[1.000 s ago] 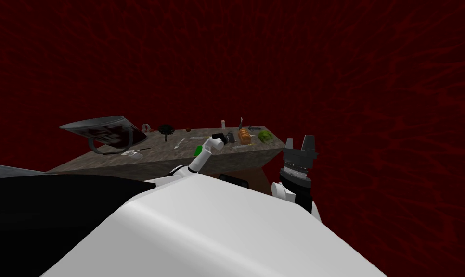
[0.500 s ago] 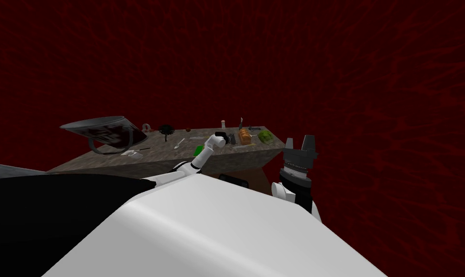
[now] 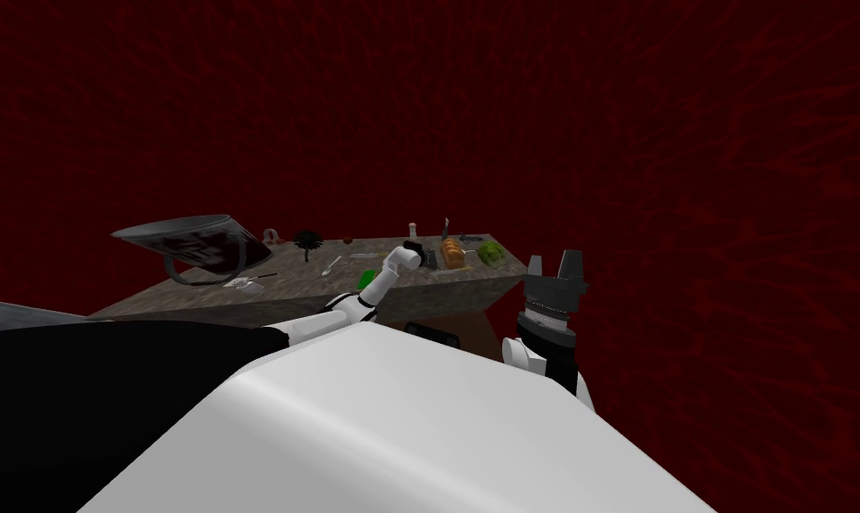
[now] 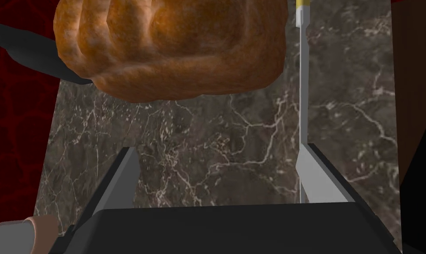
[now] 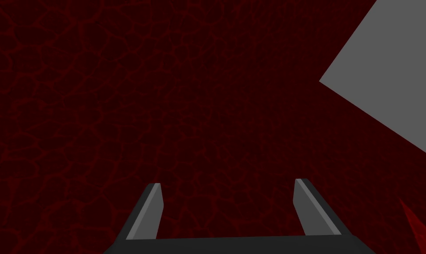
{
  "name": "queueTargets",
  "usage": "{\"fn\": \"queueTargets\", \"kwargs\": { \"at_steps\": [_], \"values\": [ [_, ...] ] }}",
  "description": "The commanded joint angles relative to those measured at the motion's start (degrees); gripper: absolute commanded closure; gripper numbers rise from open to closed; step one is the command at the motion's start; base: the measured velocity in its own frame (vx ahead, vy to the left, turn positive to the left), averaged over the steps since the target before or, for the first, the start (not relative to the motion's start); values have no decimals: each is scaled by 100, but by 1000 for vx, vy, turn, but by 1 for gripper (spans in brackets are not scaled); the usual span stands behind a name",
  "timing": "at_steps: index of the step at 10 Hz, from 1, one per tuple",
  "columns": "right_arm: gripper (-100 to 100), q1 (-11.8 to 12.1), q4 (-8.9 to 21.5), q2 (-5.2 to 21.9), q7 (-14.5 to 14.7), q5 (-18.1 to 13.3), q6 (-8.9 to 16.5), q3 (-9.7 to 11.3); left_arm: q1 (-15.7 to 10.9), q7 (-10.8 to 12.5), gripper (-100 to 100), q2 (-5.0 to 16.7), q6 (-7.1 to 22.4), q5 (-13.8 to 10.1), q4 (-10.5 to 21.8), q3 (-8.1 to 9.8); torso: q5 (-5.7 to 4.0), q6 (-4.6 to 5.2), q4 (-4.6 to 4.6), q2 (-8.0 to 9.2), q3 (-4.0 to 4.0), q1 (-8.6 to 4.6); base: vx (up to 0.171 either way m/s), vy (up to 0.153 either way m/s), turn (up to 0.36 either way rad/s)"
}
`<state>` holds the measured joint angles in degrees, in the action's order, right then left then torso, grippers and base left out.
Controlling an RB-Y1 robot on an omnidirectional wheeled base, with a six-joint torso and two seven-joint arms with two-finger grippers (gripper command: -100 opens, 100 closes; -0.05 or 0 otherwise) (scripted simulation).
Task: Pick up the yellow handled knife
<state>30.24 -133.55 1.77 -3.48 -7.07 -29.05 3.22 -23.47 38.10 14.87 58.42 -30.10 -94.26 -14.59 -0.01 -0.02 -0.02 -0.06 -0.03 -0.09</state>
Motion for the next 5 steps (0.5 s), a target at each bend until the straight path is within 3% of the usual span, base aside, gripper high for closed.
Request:
{"fn": "queueTargets", "kwargs": {
  "at_steps": [1,2,3,4,5],
  "values": [
    [0,0,0,0,0,0,0,0,-118,56,-100,-2,286,-47,127,-6,0,0,0,0,0,0,12,-16,10],
    [0,0,0,0,0,0,0,0,-118,56,-100,-2,333,-47,127,-6,0,-1,0,0,0,0,8,-8,0],
    [0,0,0,0,0,0,0,0,-356,156,-100,-36,580,-93,380,-33,1,-1,0,2,1,3,14,-17,27],
    [0,0,0,0,0,0,0,0,-356,156,-100,-36,723,-93,392,-33,0,0,0,-1,-1,-1,15,-20,13],
    [0,0,0,0,0,0,0,0,-586,243,-100,-70,881,-129,657,-57,0,-1,-1,-2,-1,-2,18,-24,28]
  ]
}}
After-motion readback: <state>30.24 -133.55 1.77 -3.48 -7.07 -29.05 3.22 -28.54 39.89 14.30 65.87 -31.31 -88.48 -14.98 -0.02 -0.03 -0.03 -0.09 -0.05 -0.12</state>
